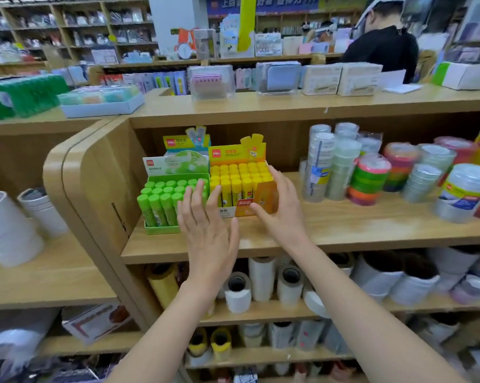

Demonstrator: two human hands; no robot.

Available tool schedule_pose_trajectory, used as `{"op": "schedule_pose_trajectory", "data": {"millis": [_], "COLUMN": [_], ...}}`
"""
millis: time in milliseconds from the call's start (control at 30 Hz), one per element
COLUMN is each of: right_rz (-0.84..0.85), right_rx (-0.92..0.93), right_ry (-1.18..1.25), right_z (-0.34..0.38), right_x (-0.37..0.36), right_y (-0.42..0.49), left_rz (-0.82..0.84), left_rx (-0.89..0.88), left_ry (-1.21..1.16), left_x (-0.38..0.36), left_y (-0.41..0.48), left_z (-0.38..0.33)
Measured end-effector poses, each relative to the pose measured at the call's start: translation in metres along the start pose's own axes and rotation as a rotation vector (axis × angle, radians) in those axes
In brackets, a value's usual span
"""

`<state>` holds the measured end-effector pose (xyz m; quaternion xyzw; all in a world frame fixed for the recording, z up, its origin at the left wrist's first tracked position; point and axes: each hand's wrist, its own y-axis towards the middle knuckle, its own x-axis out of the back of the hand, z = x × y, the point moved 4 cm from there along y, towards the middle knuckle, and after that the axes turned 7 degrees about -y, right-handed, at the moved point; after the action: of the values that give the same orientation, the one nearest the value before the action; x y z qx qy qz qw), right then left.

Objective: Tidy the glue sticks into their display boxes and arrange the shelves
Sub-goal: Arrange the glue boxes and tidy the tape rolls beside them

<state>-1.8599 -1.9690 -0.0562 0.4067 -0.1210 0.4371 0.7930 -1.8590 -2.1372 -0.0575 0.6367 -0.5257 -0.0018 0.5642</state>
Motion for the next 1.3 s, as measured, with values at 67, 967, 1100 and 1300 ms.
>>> {"op": "schedule_pose_trajectory", "data": {"millis": [67,967,1100,1300], "right_rz": [-0.112,0.195,-0.039,-0.36], "right_rx": [0.053,0.057,0.097,0.018], "right_ry": [-0.008,-0.054,0.006,-0.065], "right_z": [-0.004,-0.168,-0.166,-0.183], "right_x": [0.023,0.22,0.276,0.361], "right_y": [-0.011,-0.043,-0.04,-0.029], "left_rz": [0.026,0.354,0.241,0.21], "left_rx": [-0.101,0.034,-0.125,-0.218], "left_ry": [-0.096,-0.018,-0.247,-0.494], "left_x": [-0.01,-0.152,-0.154,-0.161], "left_y": [0.0,-0.008,0.007,0.041], "left_z": [-0.027,-0.211,-0.263,-0.335]}}
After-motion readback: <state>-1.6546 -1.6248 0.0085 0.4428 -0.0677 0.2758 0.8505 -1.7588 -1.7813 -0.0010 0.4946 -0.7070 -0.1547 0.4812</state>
